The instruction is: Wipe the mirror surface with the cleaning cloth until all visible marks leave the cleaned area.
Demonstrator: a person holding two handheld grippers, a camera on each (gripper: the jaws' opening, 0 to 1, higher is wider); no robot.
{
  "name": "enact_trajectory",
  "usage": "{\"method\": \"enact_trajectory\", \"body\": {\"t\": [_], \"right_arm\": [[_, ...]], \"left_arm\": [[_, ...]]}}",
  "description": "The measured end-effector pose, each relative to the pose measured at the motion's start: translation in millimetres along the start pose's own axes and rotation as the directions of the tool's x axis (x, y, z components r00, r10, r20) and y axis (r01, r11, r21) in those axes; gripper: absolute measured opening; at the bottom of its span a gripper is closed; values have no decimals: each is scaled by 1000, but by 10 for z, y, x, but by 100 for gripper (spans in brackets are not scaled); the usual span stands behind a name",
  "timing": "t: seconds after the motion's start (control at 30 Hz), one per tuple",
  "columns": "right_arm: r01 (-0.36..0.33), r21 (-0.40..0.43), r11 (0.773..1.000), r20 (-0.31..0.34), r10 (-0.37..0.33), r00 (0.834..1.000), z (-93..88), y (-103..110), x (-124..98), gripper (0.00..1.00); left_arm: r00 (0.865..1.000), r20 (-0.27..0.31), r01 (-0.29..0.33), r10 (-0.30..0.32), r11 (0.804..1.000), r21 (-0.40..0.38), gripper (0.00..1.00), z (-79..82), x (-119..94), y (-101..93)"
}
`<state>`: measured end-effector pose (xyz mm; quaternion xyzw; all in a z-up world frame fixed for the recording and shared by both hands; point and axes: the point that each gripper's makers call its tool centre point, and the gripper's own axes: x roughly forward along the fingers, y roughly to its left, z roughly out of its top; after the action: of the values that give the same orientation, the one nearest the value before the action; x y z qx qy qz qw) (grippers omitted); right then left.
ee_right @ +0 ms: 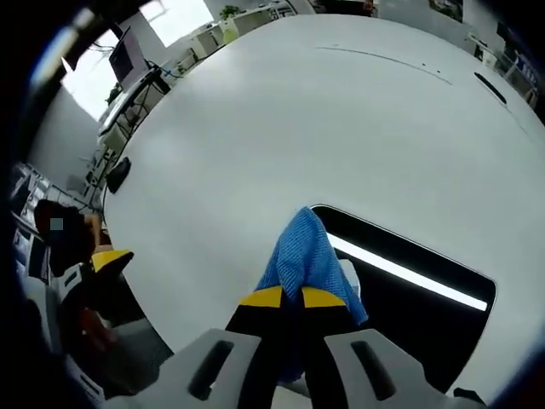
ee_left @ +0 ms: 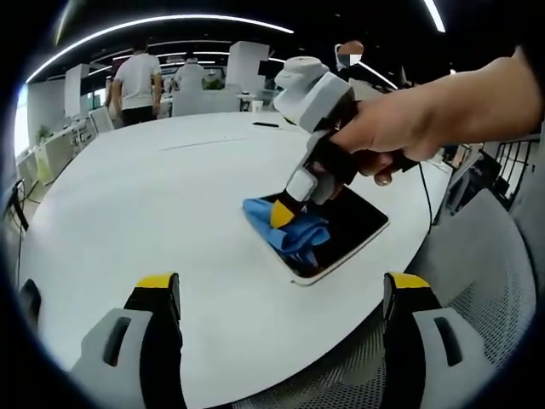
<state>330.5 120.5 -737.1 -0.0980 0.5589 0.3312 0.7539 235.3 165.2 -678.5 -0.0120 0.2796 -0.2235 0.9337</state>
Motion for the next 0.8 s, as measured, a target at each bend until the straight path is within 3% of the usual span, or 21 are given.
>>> {"method": "enact_trajectory", "body": {"t": [0.7, 0.8], "right_arm": [[-31, -12, 999, -11, 31, 999, -67, -152, -34, 0], [-30, -7, 1000, -7, 30, 1000, -100, -211, -61, 0]], "left_arm": [[1000, -27, 0, 0, 1000, -6, 99, -36, -1, -17], [999, 40, 6, -7, 1000, 17, 99, 129, -49, -57]]}}
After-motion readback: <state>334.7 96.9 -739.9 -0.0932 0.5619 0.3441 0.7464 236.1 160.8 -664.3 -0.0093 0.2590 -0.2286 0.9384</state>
